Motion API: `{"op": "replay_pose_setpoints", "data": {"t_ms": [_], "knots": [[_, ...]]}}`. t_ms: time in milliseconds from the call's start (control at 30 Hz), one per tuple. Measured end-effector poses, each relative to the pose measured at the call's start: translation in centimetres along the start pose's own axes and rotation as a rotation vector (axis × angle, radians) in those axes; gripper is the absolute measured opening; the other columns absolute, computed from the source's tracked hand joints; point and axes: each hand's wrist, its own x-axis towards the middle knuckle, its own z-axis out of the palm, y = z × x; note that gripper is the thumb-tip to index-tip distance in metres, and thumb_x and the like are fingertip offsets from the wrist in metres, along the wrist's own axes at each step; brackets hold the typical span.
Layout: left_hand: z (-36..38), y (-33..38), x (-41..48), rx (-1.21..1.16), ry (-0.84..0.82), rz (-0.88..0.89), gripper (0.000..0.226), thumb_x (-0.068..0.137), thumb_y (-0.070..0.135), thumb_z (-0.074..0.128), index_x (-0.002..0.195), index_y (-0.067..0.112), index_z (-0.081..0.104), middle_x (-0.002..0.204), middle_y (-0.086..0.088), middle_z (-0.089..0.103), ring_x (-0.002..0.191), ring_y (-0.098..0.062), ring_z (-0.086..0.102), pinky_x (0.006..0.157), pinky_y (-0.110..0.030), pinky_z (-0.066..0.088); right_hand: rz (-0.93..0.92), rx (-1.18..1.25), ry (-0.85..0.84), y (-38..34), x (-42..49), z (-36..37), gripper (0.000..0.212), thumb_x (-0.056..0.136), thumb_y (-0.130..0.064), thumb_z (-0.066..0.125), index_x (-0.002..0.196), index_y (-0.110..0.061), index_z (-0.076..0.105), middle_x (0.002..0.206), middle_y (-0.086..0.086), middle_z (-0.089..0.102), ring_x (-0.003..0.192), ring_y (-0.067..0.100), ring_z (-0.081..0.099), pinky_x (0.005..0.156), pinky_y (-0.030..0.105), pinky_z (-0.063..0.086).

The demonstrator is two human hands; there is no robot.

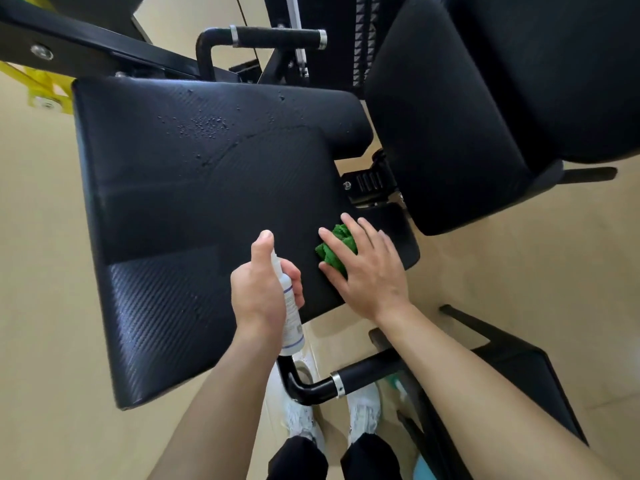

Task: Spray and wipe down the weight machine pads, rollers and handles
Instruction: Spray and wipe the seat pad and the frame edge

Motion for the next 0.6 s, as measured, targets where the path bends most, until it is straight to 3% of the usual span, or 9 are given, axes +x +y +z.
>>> {"op": "replay_pose_setpoints", "data": {"t_ms": [133, 300, 433, 500, 600], "knots": [[2.2, 0.1, 0.7, 0.024, -0.046, 0.012, 0.064, 0.09, 0.062, 0.053, 0.047, 0.014, 0.058, 0.051, -0.009, 0.054, 0.044, -0.021, 0.052, 0.058, -0.035, 0.046, 0.073, 0.024, 0.042, 2.3, 3.3, 0.1, 0.055, 0.1, -0.059, 0.034, 0.153, -0.042, 0.033, 0.162, 0.003, 0.031, 0.149, 0.027, 0.028, 0.118, 0.05, 0.029], [4.7, 0.5, 0.5, 0.108, -0.128, 0.028, 0.067, 0.101, 0.053, 0.051, 0.048, 0.013, 0.058, 0.05, -0.006, 0.055, 0.043, -0.019, 0.052, 0.051, -0.029, 0.046, 0.322, 0.081, 0.028, 3.6, 5.4, 0.0, 0.057, 0.101, -0.059, 0.032, 0.154, -0.04, 0.027, 0.16, 0.004, 0.031, 0.146, 0.029, 0.029, 0.105, 0.052, 0.045], [4.9, 0.6, -0.3, 0.135, -0.177, 0.027, 0.066, 0.101, 0.052, 0.051, 0.049, 0.013, 0.059, 0.051, -0.006, 0.056, 0.044, -0.019, 0.052, 0.049, -0.028, 0.046, 0.382, 0.088, 0.106, 1.7, 0.4, 0.5, 0.059, 0.102, -0.053, 0.035, 0.157, -0.033, 0.025, 0.164, 0.008, 0.026, 0.15, 0.03, 0.025, 0.117, 0.049, 0.034], [4.5, 0.5, -0.6, 0.132, -0.183, 0.015, 0.066, 0.101, 0.052, 0.051, 0.05, 0.012, 0.058, 0.051, -0.007, 0.055, 0.044, -0.02, 0.052, 0.049, -0.027, 0.046, 0.305, 0.127, 0.103, 0.2, -2.5, 1.1, 0.058, 0.103, -0.05, 0.038, 0.157, -0.032, 0.026, 0.166, 0.006, 0.023, 0.152, 0.029, 0.021, 0.119, 0.047, 0.029], [4.0, 0.4, -1.0, 0.127, -0.176, -0.002, 0.067, 0.102, 0.051, 0.05, 0.048, 0.011, 0.057, 0.05, -0.008, 0.054, 0.043, -0.02, 0.05, 0.052, -0.029, 0.047, 0.009, 0.166, 0.098, -0.5, -3.9, 1.5, 0.054, 0.102, -0.048, 0.041, 0.153, -0.03, 0.039, 0.164, 0.004, 0.03, 0.151, 0.028, 0.024, 0.118, 0.046, 0.031]]}}
